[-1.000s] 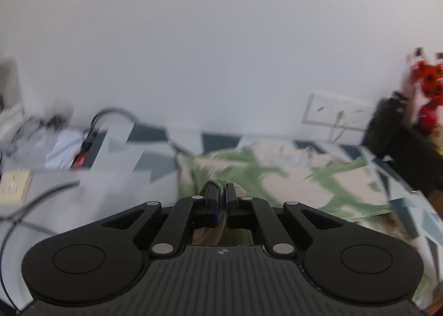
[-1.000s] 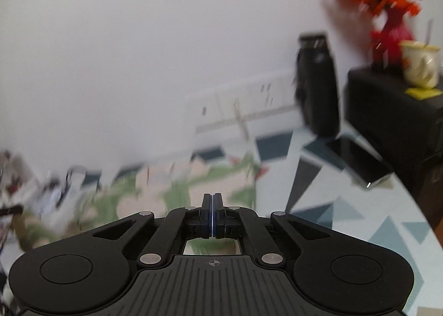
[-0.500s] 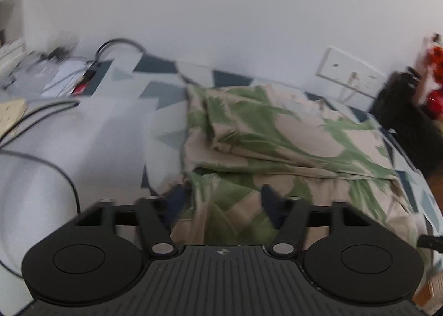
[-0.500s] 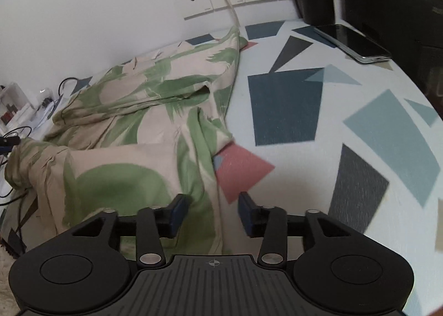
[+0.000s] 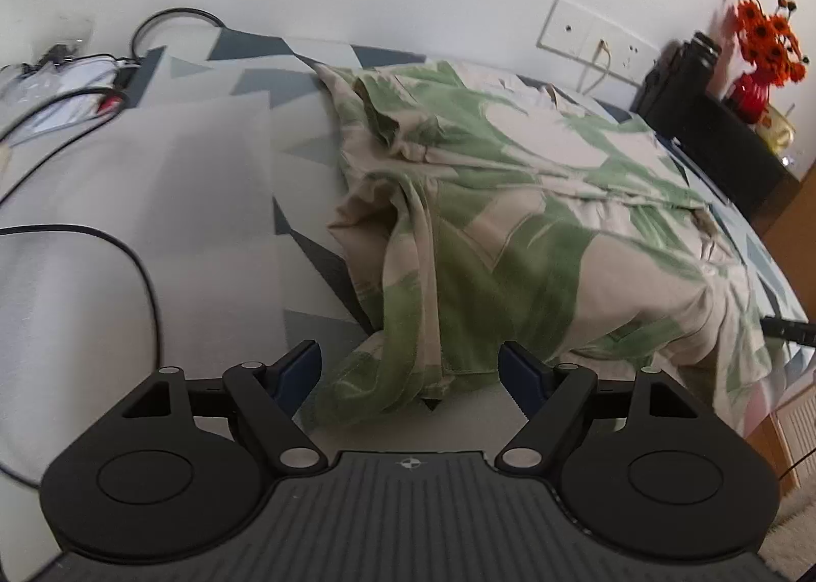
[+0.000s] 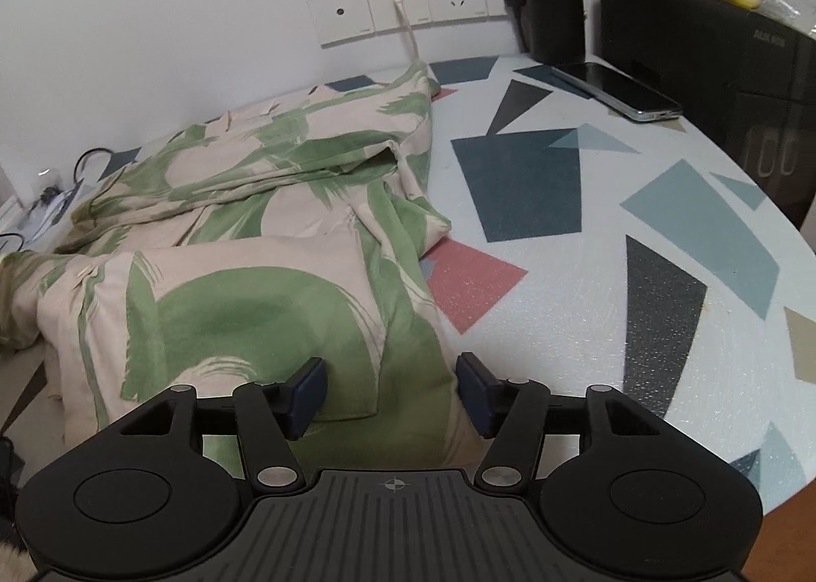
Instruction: Fold clothes
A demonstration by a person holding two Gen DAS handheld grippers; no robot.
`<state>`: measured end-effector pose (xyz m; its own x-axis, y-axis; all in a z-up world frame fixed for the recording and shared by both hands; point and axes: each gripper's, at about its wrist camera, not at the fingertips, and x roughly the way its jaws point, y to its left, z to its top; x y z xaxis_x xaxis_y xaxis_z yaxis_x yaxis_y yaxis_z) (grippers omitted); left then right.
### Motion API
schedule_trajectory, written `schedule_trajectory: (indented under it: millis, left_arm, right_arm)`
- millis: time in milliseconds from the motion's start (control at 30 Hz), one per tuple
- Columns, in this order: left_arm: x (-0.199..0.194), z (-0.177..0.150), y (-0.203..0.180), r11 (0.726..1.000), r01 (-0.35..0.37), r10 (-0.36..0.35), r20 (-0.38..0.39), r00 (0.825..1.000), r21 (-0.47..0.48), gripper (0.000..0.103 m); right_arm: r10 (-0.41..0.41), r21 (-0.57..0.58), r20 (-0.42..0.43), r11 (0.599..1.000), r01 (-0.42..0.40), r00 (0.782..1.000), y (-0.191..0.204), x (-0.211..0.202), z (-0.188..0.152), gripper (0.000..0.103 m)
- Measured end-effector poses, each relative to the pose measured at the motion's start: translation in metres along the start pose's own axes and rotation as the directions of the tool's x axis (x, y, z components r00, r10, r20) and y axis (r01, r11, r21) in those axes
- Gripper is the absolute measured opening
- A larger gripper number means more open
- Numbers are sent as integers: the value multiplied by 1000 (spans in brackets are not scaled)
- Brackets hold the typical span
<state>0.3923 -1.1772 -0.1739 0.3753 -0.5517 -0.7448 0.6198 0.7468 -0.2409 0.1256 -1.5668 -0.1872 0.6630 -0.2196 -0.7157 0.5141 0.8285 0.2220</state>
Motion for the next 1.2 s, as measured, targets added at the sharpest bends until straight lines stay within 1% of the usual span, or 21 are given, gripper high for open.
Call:
schedule_trajectory:
  millis: [33,67,100,167,200,267,300,433,467,533,567,600,733,767,800,833,867,967,1033,1100,1200]
  left_arm:
    - [3,0,-2,1000,9,-9,-5,1000,14,41]
    - [4,0,-5,999,16,-16,-12,1000,32,23]
    - [2,-1,-10,998,21,-20,-20,1000,55,12]
    - [-2,-3,-19,994,32,-29,-35,999,100,11]
    - [-8,-6,-22,994,50,-46,-39,998,101,10]
    - [-27,-14,-25,992,106,-104,-37,994,69,9]
    - [-33,-18,-24,991,120,-118,-37,992,53,9]
    - [-47,-34,-14,992,129,-129,-35,991,-11,9]
    - [-51,-38,-12,991,131,-131,-34,991,-27,9]
    - [-58,-46,-7,989,135,-137,-33,990,-59,9]
    - [-59,-48,-6,988,136,-139,-33,990,-70,9]
    - [-58,-49,-6,988,136,-139,-34,990,-72,9]
    - [-51,-50,-12,988,146,-148,-39,988,-58,9]
    - [-52,-50,-14,986,154,-157,-34,987,-58,9]
    - [-53,-50,-15,984,165,-167,-25,986,-60,9]
    - [-55,-49,-17,982,176,-177,-15,984,-62,9]
    - [-57,-48,-17,979,188,-189,-1,982,-76,9]
    - [-71,-42,-13,959,234,-221,96,971,-159,8]
    - [-85,-36,-13,950,259,-231,167,959,-175,8]
    - [-102,-28,-15,942,292,-249,240,938,-167,8]
    - [-127,-18,-20,938,329,-283,309,908,-110,8]
  right_arm:
    - [0,-2,-5,1000,0,1000,4,1,0,34]
    - [9,-6,-19,1000,-9,1000,7,2,1,11]
    - [17,-3,-39,1000,-17,999,10,3,1,7]
    - [36,14,-44,999,-35,998,15,-1,0,7]
    - [48,33,-27,998,-47,998,16,-8,-2,7]
    - [72,72,6,995,-72,997,17,-22,-5,6]
    - [82,90,23,992,-84,996,18,-28,-7,6]
    - [63,109,13,992,-64,998,15,-40,-16,7]
    - [51,106,0,993,-51,999,13,-39,-19,9]
    - [17,106,-19,994,-15,1000,10,-33,-24,20]
    - [7,103,-19,995,-6,1000,10,-31,-25,30]
    - [-2,100,-18,995,4,1000,9,-29,-26,33]
    - [-27,65,-6,998,28,1000,14,-24,-28,33]
    - [-35,56,-12,998,36,999,16,-23,-27,30]
    - [-32,50,-25,998,33,999,17,-23,-26,11]
    - [-10,54,-49,998,12,999,18,-22,-25,5]
    - [9,73,-59,997,-4,998,18,-23,-24,5]
    - [38,119,22,992,-40,999,18,-44,-17,5]
    - [55,148,78,987,-66,995,18,-59,-12,4]
    - [63,179,174,979,-94,983,17,-84,-1,4]
    - [78,189,312,972,-142,947,18,-126,13,4]
